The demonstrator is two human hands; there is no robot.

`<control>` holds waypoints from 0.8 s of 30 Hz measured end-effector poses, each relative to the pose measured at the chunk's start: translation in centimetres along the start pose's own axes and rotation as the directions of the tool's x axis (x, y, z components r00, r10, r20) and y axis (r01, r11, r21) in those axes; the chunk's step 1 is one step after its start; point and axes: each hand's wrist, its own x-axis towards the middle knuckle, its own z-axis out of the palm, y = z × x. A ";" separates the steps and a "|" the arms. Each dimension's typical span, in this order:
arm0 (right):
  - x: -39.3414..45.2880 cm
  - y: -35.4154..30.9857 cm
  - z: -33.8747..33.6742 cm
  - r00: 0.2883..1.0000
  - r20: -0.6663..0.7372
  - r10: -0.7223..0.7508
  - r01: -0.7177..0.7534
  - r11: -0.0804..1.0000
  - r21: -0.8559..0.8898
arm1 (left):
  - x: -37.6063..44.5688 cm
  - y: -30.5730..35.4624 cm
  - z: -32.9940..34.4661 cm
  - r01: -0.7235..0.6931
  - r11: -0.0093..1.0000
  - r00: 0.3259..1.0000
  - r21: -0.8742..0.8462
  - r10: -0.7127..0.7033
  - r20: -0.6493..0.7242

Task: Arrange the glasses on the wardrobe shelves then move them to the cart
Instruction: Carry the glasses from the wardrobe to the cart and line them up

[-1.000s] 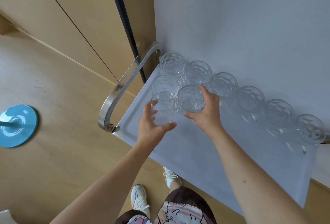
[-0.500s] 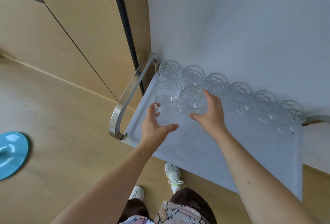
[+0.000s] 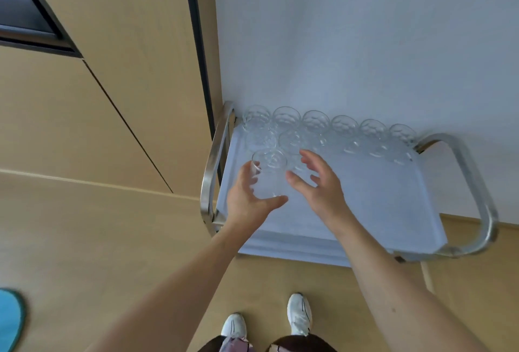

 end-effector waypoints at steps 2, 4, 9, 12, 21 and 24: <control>-1.2 -1.1 0.0 1.000 0.024 -0.010 0.010 1.000 0.007 | -0.7 0.5 -0.5 -0.022 1.000 1.000 0.018 0.022 0.009; -2.1 -1.9 0.1 0.999 0.040 -0.017 0.017 1.000 -0.002 | -1.4 0.9 -0.7 -0.043 0.999 0.999 0.030 0.043 0.009; -4.2 -2.6 -0.1 0.997 0.078 -0.013 0.015 1.000 -0.017 | -3.5 1.3 -0.2 -0.067 0.997 0.997 0.033 0.066 0.029; -5.7 -2.0 -0.6 0.995 0.096 0.000 0.003 1.000 -0.028 | -5.2 1.1 1.0 -0.069 0.996 0.997 0.058 0.066 0.044; -11.6 2.6 -6.8 0.998 0.062 0.030 -0.030 1.000 0.008 | -12.2 0.2 7.6 -0.038 0.988 0.997 0.146 0.028 0.070; -13.8 4.7 -9.9 0.998 0.045 0.036 -0.038 0.998 0.040 | -14.8 -0.1 10.0 -0.022 0.984 0.997 0.178 0.009 0.075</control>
